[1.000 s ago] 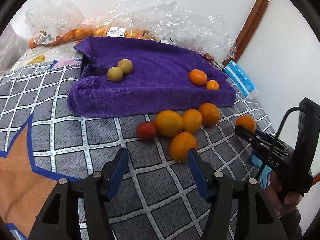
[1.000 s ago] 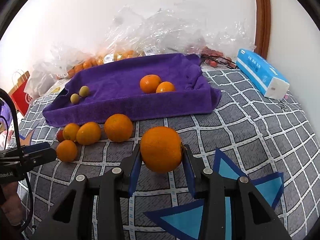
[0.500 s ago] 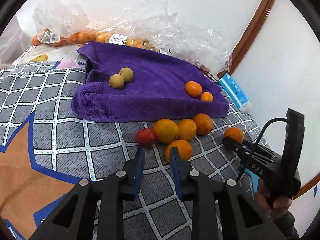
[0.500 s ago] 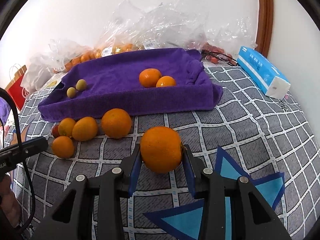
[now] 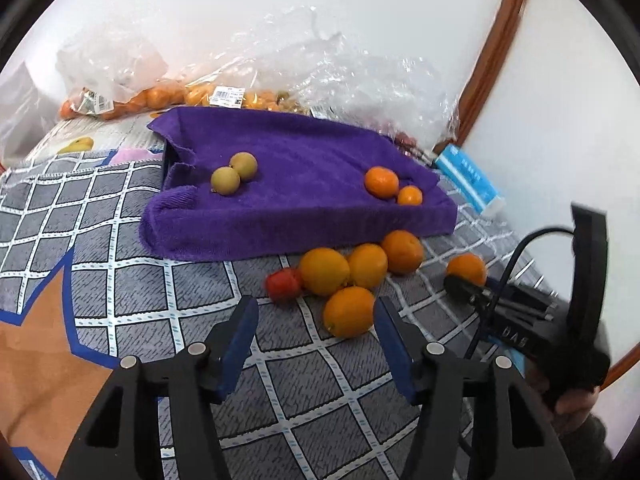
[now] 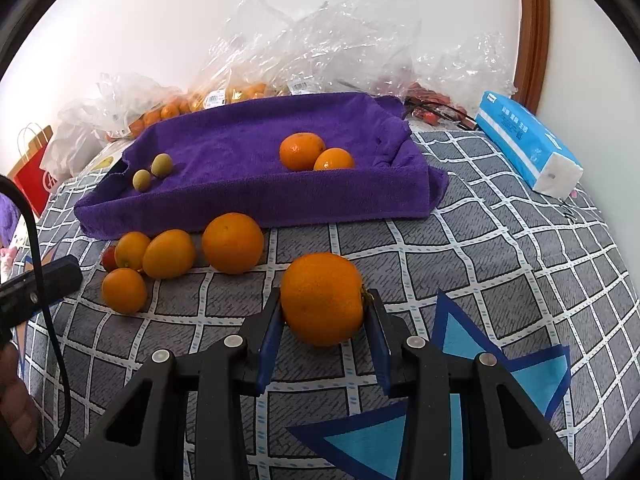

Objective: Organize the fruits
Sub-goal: 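Grasp the small red fruit with the left tool while the right tool holds the large orange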

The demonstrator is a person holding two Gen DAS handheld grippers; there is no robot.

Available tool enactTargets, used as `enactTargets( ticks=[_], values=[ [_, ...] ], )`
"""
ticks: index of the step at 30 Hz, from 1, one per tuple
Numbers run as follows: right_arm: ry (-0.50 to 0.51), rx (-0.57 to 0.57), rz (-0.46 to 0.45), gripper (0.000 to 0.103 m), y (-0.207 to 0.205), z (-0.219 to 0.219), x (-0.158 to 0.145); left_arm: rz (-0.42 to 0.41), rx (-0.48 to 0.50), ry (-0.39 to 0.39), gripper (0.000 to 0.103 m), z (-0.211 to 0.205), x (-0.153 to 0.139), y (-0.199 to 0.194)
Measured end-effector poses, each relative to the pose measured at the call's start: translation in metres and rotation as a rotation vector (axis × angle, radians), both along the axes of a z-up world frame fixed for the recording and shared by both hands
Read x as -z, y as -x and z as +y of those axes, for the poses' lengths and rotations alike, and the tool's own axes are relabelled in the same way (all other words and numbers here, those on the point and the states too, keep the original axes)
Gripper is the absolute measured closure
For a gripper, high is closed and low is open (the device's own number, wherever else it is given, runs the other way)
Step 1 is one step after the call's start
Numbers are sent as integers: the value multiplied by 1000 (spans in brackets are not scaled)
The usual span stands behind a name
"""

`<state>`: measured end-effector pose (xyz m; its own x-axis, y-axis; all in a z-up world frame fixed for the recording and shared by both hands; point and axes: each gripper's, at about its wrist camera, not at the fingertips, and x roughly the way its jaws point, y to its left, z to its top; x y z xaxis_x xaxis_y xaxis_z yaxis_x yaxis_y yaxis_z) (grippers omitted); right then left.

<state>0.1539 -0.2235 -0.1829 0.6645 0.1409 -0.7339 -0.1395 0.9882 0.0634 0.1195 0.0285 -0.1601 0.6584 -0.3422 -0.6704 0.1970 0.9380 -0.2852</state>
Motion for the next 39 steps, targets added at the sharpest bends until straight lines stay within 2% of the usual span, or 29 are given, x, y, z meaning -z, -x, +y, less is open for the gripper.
enactTargets(
  ticks=[4,7,9,11,12,17,21,31,33,35,39],
  values=[
    [1,-1,4,64,-1,0,1,43,-6,-33,46,-4,8,-7],
    [1,0,6,64,-1,0,1,67,-9,-3,47,0,11,-10],
    [-1,-1,6,64,-2,0,1,67,-17,19,52,3,12,-11],
    [1,-1,8,64,-2,0,1,64,-14,35,63,5,11,-9],
    [3,-1,8,64,-2,0,1,63,-12,38,64,5,11,-9],
    [4,-1,9,64,-2,0,1,42,8,28,82,0,8,-5],
    [5,-1,10,64,-2,1,1,24,11,23,87,-2,6,-3],
    [-4,0,4,64,-1,0,1,71,-37,121,87,19,9,-8],
    [-11,-1,-2,64,0,-1,0,77,-61,129,78,24,10,-8],
    [-20,1,-9,64,1,-2,-1,76,-89,134,59,29,11,-8],
    [-46,3,-26,64,4,-6,-5,70,-101,143,56,32,11,-10]
  ],
)
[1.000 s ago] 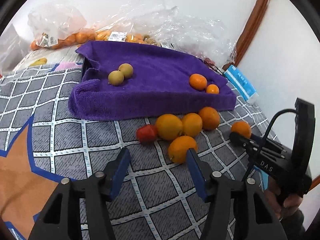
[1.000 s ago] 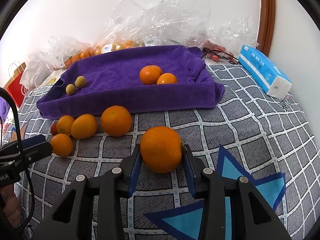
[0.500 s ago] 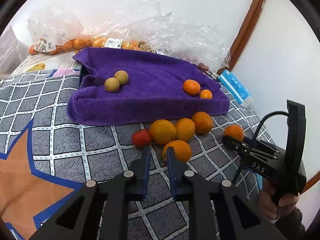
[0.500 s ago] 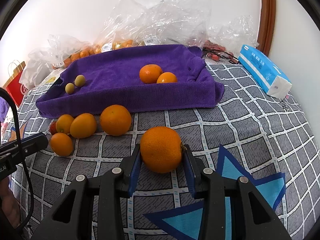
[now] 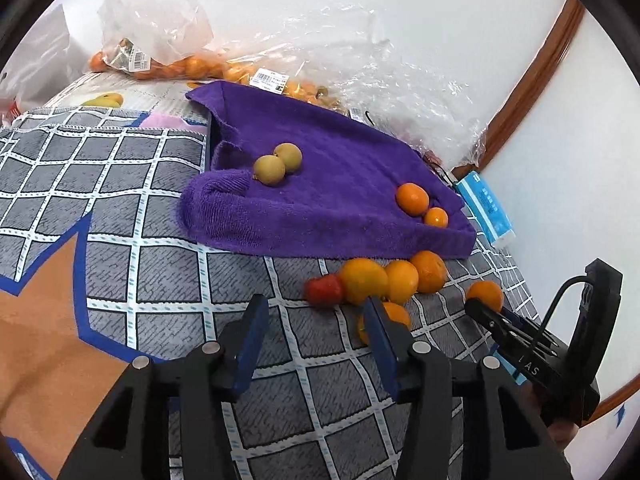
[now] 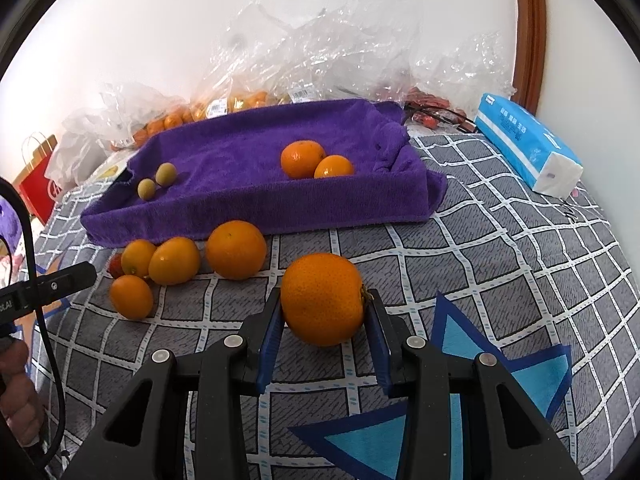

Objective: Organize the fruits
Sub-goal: 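Grasp the small red fruit with the left tool while the right tool holds the large orange, then carry the red fruit and large orange over the purple towel with both tools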

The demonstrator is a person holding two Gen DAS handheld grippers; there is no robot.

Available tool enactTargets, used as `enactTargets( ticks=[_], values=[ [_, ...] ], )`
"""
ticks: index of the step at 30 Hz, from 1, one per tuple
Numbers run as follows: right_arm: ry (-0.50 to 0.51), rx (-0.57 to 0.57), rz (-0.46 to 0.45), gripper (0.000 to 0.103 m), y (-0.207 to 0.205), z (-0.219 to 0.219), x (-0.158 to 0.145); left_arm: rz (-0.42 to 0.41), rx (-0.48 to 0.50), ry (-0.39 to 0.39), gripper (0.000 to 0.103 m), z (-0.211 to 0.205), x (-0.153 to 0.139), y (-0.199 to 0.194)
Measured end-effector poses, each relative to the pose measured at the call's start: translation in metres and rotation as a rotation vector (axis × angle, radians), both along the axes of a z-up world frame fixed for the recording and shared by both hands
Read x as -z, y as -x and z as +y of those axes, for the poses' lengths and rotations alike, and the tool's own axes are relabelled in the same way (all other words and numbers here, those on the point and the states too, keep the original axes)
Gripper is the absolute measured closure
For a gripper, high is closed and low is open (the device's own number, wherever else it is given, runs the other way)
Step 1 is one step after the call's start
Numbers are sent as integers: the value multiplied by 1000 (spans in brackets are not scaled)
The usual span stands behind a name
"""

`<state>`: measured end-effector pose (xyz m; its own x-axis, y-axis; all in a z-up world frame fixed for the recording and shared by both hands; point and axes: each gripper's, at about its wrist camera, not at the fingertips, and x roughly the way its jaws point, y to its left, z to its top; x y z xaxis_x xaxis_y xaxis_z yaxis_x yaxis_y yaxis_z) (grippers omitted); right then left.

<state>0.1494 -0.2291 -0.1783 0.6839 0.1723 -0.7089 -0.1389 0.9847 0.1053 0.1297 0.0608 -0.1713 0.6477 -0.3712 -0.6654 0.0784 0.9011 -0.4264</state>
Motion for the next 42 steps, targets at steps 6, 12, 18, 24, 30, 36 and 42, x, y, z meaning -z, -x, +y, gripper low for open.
enactTargets(
  ticks=[6,12,18,24,30,36,42],
  values=[
    [-47,13,-41,64,6,-8,-7,33,48,48,56,-9,-4,4],
    [-65,20,-59,64,13,-14,-11,-2,-15,-99,57,-19,-15,-3],
    [-56,33,-68,64,27,-22,-14,80,-14,-115,70,-22,-3,-22],
    [-61,32,-116,64,39,-25,-24,79,-52,-99,75,-24,2,-30],
    [-67,21,-114,64,40,-25,-26,70,-64,-158,79,-37,4,-34],
    [-54,16,-103,64,39,-19,-27,71,-67,-114,79,-29,1,-27],
    [-42,9,-85,64,36,-10,-30,52,-85,-108,79,-22,-8,-14]
  ],
)
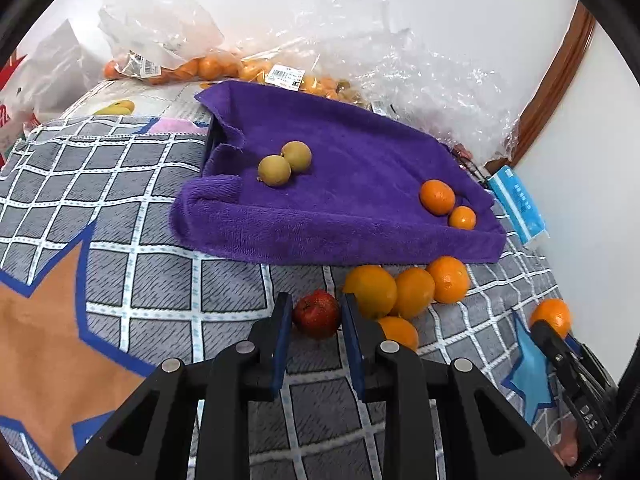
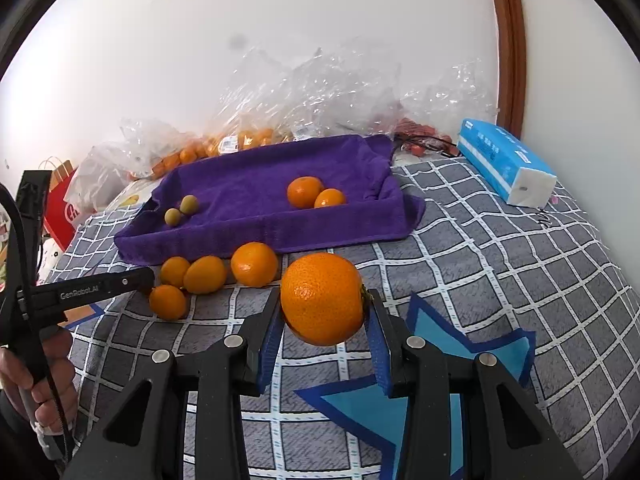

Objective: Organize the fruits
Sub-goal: 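Carry the red fruit and large orange over the purple towel with both tools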

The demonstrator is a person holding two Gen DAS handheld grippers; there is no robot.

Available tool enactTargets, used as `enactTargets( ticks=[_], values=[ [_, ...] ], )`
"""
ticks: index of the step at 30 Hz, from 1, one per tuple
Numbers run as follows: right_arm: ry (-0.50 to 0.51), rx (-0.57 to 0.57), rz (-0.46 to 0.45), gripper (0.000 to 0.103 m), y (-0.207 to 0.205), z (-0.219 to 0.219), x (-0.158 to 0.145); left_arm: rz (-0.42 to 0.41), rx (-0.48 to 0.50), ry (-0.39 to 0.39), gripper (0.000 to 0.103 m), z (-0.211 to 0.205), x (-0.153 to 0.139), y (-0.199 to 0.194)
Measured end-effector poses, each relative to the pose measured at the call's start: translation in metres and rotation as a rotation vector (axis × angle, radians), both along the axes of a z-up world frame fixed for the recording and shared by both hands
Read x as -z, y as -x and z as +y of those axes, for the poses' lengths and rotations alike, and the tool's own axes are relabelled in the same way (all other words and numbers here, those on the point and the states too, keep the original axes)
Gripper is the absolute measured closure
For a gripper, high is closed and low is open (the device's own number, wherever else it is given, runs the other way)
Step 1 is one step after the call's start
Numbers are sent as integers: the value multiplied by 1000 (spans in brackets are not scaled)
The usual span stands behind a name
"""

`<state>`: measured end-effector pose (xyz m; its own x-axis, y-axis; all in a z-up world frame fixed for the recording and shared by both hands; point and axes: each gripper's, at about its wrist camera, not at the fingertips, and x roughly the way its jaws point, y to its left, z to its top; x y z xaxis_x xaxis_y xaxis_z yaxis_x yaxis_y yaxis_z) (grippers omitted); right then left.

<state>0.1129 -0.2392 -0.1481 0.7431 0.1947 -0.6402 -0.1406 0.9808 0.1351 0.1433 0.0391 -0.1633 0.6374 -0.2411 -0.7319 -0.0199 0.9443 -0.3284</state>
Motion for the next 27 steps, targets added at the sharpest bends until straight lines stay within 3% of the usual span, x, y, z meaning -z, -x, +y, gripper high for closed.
enactTargets(
  ticks=[15,27],
  values=[
    [-46,-39,38,64,-20,16,-22,-100,-45,-12,79,32,-52,26],
    [-56,-47,4,64,-32,26,-43,-123,-57,7,79,44,-68,23]
  ],
)
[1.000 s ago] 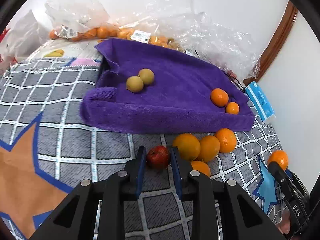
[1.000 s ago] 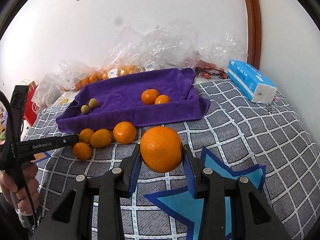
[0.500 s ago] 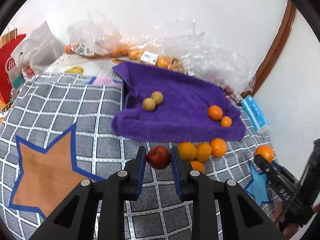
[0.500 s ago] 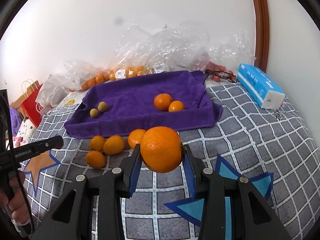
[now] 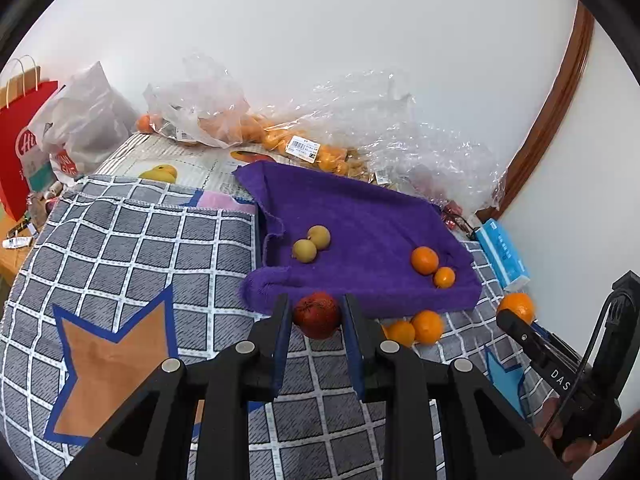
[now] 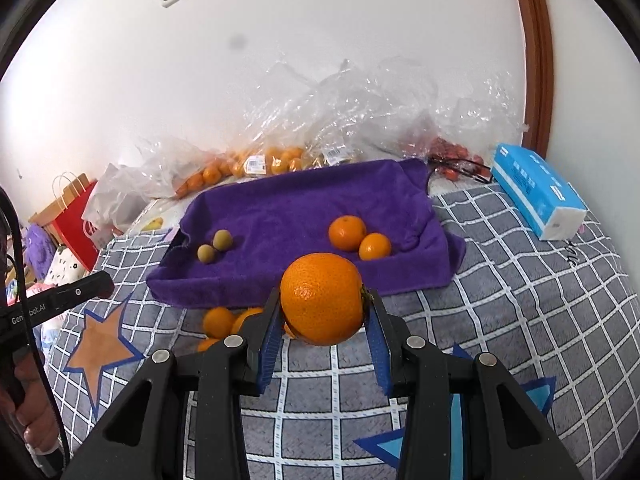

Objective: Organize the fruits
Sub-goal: 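Carry the red fruit and large orange over the purple towel with both tools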

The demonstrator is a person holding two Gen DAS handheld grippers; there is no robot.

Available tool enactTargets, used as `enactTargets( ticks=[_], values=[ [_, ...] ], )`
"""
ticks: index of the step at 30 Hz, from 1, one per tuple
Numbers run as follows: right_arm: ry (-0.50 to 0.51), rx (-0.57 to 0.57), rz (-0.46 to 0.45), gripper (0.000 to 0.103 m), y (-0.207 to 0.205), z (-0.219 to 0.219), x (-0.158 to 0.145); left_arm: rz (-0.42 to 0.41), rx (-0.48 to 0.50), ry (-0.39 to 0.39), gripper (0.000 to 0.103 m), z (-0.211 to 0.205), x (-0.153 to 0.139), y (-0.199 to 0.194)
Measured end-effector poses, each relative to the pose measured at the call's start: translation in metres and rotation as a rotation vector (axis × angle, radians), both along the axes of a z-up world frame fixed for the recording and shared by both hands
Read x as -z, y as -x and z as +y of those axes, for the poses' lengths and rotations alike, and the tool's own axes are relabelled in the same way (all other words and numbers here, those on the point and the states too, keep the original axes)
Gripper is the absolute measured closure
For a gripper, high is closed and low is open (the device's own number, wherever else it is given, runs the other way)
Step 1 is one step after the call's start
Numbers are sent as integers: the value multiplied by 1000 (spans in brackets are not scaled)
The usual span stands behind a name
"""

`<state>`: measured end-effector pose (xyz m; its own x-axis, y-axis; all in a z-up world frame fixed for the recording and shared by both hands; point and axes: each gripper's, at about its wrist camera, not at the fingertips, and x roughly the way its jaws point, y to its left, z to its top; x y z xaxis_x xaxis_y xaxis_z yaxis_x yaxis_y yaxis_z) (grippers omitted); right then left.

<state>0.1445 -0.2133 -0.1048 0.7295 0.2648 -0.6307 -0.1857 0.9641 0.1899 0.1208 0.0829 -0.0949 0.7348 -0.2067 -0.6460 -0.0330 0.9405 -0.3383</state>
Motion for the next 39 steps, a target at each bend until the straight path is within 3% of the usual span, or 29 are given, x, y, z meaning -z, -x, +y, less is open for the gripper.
enactTargets(
  ticks=[8,22,31,39],
  values=[
    [11,26,-35,64,-21,2,-16,-44,10,-29,79,-5,-16,-25],
    [9,45,-68,64,-74,14,-22,-88,-3,-30,79,-5,-14,-85],
    [-22,-8,-56,64,-99,26,10,-93,3,-21,79,-3,17,-102],
    [0,7,-14,64,-109,25,29,-43,21,11,79,-5,37,-109]
  ],
)
